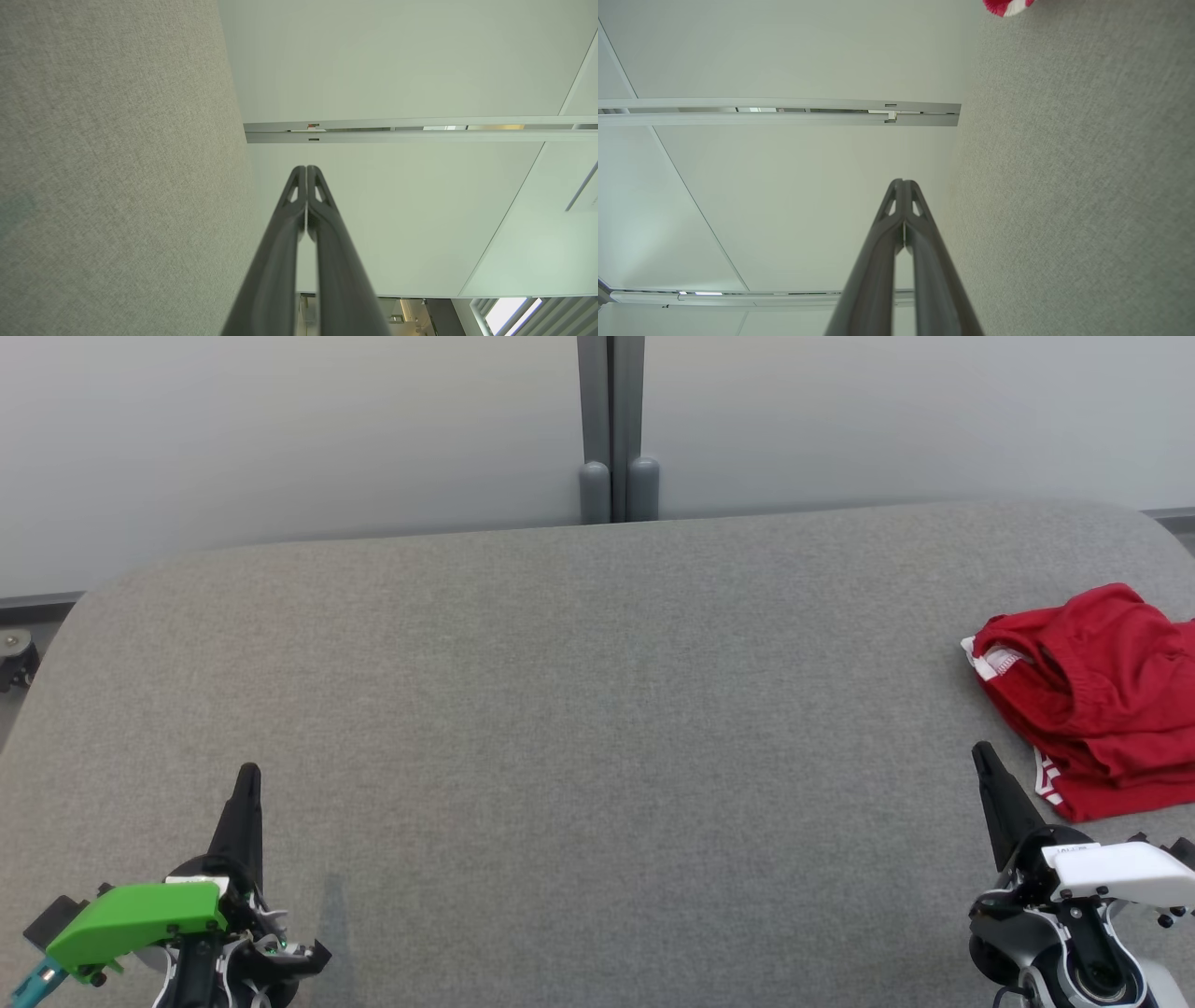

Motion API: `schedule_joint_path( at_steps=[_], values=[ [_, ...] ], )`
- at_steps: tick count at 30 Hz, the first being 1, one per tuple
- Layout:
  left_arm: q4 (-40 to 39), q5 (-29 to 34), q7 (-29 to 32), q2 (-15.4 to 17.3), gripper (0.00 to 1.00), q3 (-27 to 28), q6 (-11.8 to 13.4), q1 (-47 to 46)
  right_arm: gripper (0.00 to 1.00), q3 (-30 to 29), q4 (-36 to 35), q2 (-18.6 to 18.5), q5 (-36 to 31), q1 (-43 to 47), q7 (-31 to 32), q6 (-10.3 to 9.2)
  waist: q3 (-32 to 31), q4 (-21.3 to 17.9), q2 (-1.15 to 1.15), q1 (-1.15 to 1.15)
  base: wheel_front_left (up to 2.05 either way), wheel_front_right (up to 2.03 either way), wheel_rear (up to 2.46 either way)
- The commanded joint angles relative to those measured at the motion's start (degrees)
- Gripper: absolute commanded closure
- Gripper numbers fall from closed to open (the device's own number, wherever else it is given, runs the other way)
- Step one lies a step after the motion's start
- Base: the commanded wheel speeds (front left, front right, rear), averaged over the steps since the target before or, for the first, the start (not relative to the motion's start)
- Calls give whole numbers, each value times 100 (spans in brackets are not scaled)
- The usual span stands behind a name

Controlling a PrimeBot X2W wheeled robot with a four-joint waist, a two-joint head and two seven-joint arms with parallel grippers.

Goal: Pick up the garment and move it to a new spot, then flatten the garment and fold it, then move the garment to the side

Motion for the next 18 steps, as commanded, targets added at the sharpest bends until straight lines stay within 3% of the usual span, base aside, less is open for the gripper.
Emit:
schedule_joint_path(
  at_steps=[1, 18],
  values=[
    [-19, -16, 17, 33, 100, 15, -20, -71, 100, -11, -21, -30, 11, -40, 21, 0, 0, 0, 0, 0, 0, 0, 0],
    [-19, -15, 19, 31, 100, 16, -20, -71, 100, -11, -21, -30, 11, -39, 21, 0, 0, 0, 0, 0, 0, 0, 0]
  ],
)
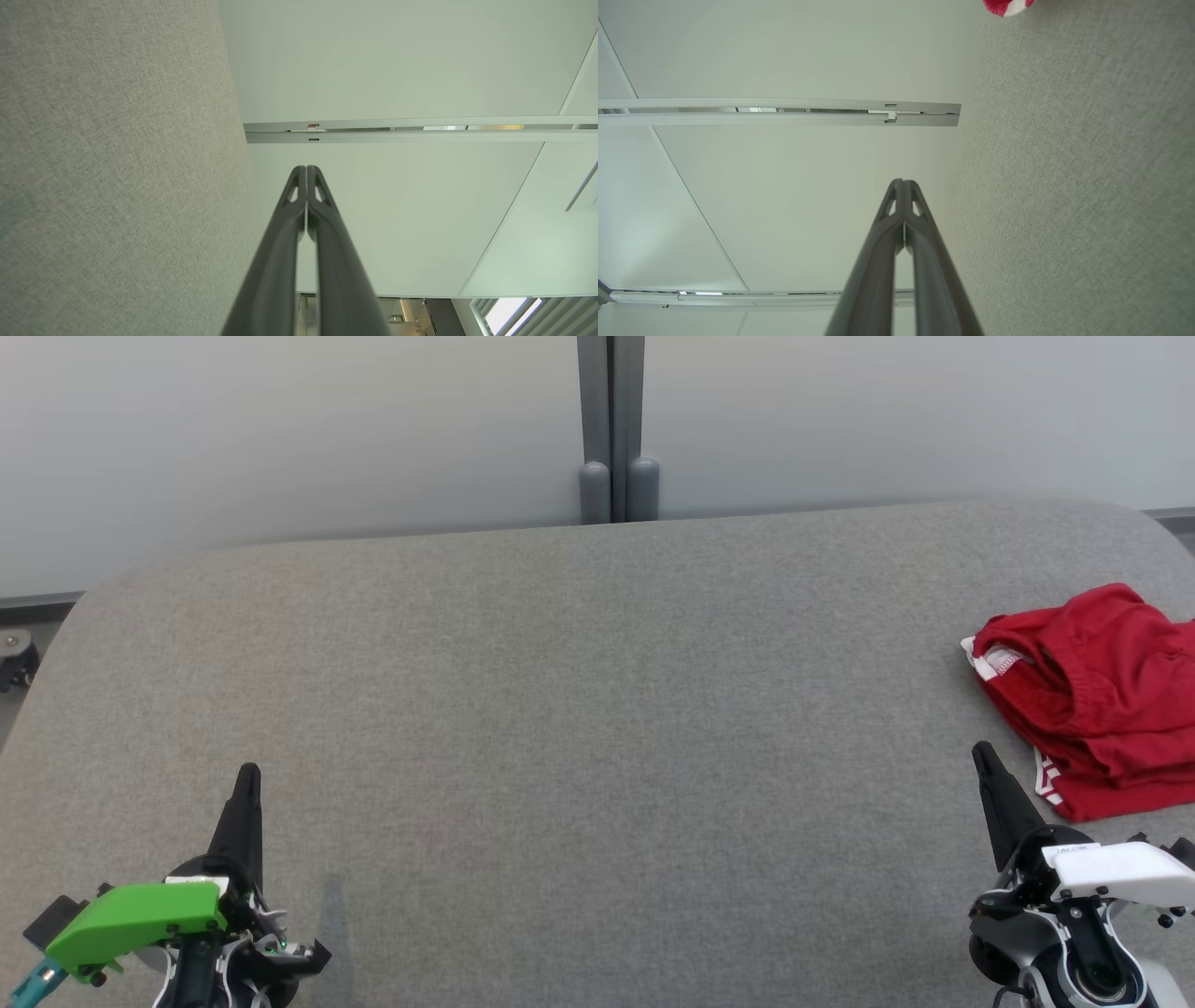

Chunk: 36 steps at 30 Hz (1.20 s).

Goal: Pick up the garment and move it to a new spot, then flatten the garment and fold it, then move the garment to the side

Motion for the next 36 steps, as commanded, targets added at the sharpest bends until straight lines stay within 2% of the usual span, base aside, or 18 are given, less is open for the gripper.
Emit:
schedule_joint_path(
  at_steps=[1, 36],
  values=[
    [-19, -14, 19, 31, 100, 15, -20, -71, 100, -11, -21, -30, 11, -39, 21, 0, 0, 0, 0, 0, 0, 0, 0],
    [-19, -11, 22, 29, 100, 17, -20, -72, 100, -11, -21, -30, 11, -39, 21, 0, 0, 0, 0, 0, 0, 0, 0]
  ],
)
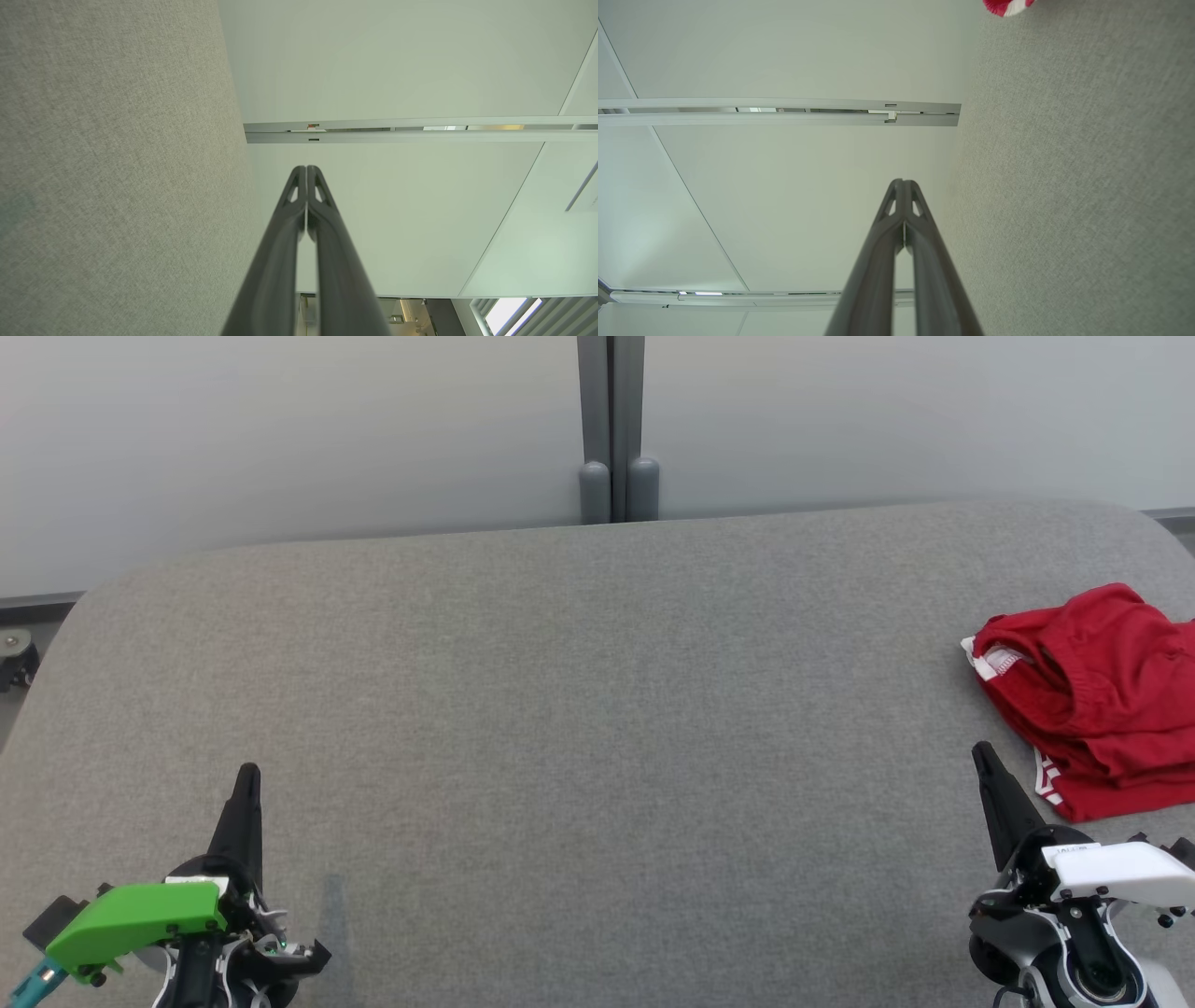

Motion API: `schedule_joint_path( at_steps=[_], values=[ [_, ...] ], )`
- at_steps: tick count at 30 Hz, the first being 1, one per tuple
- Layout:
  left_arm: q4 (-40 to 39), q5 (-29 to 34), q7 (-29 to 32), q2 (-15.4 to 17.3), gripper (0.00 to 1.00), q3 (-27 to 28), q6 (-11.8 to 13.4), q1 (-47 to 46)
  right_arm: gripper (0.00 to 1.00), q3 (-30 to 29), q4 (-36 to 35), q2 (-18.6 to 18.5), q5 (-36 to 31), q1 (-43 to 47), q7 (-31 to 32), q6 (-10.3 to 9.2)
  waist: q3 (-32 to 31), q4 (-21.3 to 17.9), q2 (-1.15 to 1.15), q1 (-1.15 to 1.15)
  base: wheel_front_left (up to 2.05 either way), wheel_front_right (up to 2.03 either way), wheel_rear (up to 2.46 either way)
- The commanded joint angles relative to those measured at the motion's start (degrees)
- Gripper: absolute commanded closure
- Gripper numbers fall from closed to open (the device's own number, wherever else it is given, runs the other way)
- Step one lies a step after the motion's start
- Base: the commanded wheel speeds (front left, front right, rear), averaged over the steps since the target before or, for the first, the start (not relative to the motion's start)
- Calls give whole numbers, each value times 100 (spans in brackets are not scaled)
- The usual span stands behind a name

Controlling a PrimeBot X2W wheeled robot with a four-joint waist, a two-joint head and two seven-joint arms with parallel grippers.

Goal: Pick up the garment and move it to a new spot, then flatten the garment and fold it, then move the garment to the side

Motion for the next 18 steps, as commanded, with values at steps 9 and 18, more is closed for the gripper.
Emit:
schedule_joint_path(
  at_steps=[9, 18],
  values=[
    [-19, -10, 22, 28, 100, 15, -20, -72, 100, -11, -21, -30, 11, -39, 21, 0, 0, 0, 0, 0, 0, 0, 0],
    [-19, -10, 23, 28, 100, 16, -20, -72, 100, -11, -21, -31, 10, -39, 21, 0, 0, 0, 0, 0, 0, 0, 0]
  ],
)
